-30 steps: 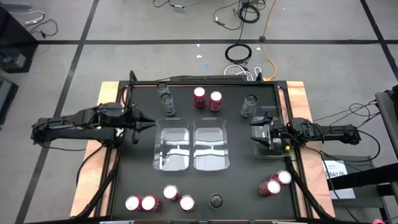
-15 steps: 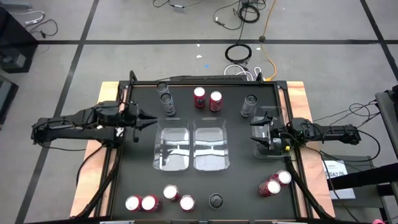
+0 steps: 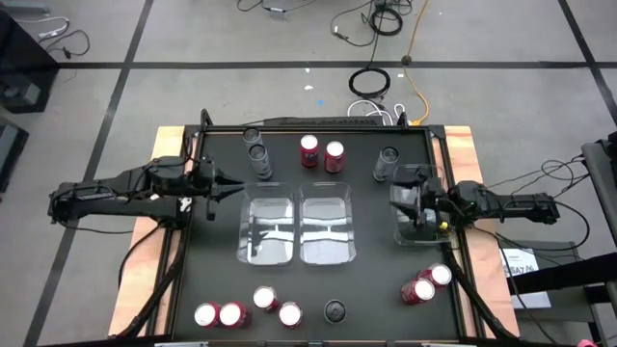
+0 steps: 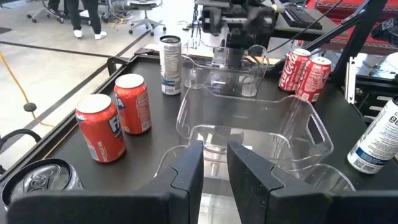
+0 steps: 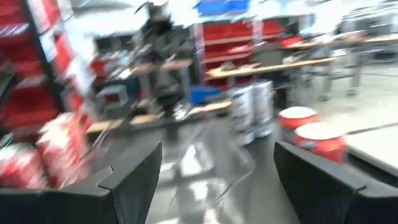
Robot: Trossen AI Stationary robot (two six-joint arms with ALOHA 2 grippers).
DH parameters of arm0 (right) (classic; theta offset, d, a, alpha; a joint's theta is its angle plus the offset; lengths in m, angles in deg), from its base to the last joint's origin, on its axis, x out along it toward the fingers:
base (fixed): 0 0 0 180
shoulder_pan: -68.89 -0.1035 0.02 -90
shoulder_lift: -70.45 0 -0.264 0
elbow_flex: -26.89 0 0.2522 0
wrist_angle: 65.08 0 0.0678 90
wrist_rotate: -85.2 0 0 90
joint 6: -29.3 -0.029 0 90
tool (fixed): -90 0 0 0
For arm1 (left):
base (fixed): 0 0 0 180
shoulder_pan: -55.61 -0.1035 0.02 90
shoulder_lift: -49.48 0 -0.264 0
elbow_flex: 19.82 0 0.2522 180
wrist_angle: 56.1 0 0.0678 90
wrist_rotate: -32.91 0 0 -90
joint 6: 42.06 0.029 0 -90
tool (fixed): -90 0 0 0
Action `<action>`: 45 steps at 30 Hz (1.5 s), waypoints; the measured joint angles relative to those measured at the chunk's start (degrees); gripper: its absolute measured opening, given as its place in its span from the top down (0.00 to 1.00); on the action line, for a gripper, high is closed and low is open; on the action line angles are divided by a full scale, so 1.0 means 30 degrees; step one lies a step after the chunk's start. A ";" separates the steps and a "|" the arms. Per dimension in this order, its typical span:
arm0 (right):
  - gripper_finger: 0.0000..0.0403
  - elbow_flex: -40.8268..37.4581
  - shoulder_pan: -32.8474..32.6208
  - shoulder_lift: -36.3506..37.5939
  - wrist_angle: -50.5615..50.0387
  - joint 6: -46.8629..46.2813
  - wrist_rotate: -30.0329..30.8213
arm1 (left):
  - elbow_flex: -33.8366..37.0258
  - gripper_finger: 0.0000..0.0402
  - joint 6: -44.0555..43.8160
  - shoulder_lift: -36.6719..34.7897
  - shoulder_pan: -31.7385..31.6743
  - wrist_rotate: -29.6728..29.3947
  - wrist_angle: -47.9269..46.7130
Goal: Sort soda cans
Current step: Move the transparent bins to the center of the table
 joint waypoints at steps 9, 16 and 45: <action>0.26 0.4534 -0.0003 -0.1309 -0.3437 -0.0948 0.5342 | 0.0000 0.80 0.0011 0.0000 0.0000 0.0000 -0.0007; 0.26 1.1106 0.0009 -0.6592 -1.3049 -0.8211 0.7897 | 0.0000 0.80 0.0018 0.0000 -0.0007 0.0000 -0.0126; 0.33 1.8349 0.0525 -2.3269 -2.3155 -2.6712 -0.2698 | -0.0015 0.80 0.2182 0.0000 -0.0007 -0.2004 -0.0998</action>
